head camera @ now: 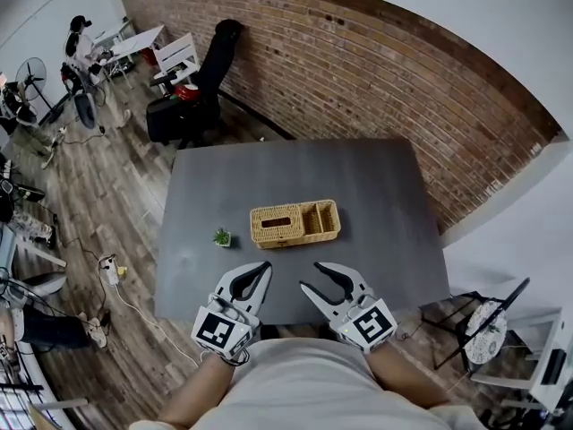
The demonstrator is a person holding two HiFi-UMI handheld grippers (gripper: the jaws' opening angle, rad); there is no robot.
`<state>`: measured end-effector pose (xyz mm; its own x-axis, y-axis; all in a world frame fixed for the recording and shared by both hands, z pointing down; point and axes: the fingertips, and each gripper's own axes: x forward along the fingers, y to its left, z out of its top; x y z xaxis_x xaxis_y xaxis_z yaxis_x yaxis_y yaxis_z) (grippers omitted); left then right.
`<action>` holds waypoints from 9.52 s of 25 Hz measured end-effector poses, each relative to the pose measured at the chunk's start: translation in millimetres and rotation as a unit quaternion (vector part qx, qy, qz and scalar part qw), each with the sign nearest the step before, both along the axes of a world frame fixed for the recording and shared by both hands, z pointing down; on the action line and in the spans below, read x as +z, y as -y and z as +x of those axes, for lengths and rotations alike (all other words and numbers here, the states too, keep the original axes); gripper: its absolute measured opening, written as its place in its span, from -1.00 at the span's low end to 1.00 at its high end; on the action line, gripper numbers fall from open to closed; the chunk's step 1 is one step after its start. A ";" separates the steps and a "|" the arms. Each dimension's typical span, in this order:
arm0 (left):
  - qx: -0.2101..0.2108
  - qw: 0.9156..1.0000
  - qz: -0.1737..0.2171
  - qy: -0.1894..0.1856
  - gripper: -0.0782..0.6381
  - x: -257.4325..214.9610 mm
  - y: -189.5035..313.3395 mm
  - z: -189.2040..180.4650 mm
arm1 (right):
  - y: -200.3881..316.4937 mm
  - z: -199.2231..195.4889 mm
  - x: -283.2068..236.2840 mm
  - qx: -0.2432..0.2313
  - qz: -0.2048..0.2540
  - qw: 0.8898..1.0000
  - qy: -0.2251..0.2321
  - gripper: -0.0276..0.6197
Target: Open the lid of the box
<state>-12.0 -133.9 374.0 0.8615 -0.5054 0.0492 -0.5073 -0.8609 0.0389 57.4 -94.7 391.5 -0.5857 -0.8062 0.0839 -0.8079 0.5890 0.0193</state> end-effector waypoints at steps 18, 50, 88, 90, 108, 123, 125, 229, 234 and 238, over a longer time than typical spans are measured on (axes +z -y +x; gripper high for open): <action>0.029 0.999 -0.004 -0.017 -0.75 6.3 39.4 -97.3 | 41.2 -90.7 9.9 0.037 -0.019 0.999 0.001 -0.35; -0.021 0.993 -0.113 0.038 -0.75 116.5 137.5 -52.5 | 164.5 -40.6 153.3 -0.060 -0.155 0.983 -0.079 -0.30; -0.028 0.978 -0.190 0.083 -0.75 233.3 172.5 -41.3 | 194.3 -48.6 333.7 -0.216 -0.200 0.883 -0.365 -0.15; -0.029 0.978 -0.190 0.083 -0.75 231.6 171.8 -42.5 | 194.1 -48.5 331.2 -0.219 -0.203 0.883 -0.363 -0.15; -0.017 0.983 -0.165 0.075 -0.75 198.3 178.9 -34.5 | 211.5 -47.9 256.0 -0.240 -0.146 0.883 -0.375 -0.65; -0.017 0.984 -0.162 0.068 -0.75 187.6 205.8 -26.3 | 286.6 -38.2 208.4 -0.222 -0.107 0.887 -0.391 -0.75; -0.024 0.985 -0.161 0.066 -0.75 187.3 212.8 -25.6 | 296.5 -36.2 207.3 -0.218 -0.107 0.889 -0.389 -0.75; -0.083 0.995 -0.038 0.038 -0.75 48.9 -88.4 -7.6 | -62.9 34.0 43.3 -0.084 -0.034 0.994 -0.057 -0.90; -0.093 0.994 -0.041 0.041 -0.75 52.7 -127.2 0.1 | -95.0 41.0 42.0 -0.100 -0.029 0.993 -0.057 -0.90; -0.092 0.994 -0.041 0.048 -0.75 52.1 -149.3 -3.8 | -116.9 37.0 41.8 -0.104 -0.025 0.993 -0.058 -0.90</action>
